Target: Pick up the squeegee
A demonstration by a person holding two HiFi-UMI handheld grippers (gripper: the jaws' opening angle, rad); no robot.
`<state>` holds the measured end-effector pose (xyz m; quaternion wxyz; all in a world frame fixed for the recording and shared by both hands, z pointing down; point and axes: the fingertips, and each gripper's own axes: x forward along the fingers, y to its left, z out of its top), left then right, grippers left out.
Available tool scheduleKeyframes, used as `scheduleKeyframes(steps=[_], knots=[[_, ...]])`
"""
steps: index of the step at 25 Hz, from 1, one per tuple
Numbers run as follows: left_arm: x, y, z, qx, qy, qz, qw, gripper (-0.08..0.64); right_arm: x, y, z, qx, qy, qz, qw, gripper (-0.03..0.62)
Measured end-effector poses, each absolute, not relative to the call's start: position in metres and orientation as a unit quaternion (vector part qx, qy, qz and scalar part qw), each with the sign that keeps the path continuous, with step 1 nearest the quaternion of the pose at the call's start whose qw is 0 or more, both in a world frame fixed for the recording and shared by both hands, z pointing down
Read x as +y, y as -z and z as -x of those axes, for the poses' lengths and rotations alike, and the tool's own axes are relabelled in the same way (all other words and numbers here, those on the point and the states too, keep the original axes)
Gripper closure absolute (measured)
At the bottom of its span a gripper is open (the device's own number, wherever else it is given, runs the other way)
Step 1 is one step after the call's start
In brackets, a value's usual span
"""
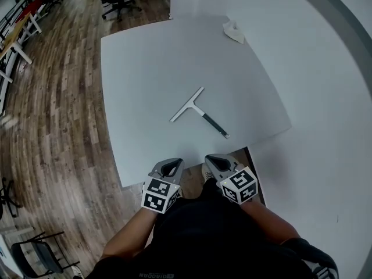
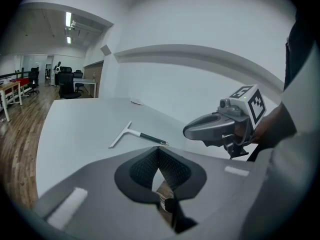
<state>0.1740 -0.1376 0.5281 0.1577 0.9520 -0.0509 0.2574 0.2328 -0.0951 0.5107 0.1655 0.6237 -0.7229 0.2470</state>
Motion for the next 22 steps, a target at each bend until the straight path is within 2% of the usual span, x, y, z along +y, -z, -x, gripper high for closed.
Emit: scheduleKeyframes(steps=[14, 22], knots=[[-0.175, -0.555, -0.219, -0.176, -0.261, -0.928, 0.199, 0.552, -0.157, -0.544, -0.312, -0.777, -0.228, -0.548, 0.207, 0.587], [-0.193, -0.574, -0.238, -0.237, -0.289, -0.898, 0.234, 0.552, -0.196, -0.584, -0.361, -0.782, -0.255, -0.519, 0.233, 0.586]])
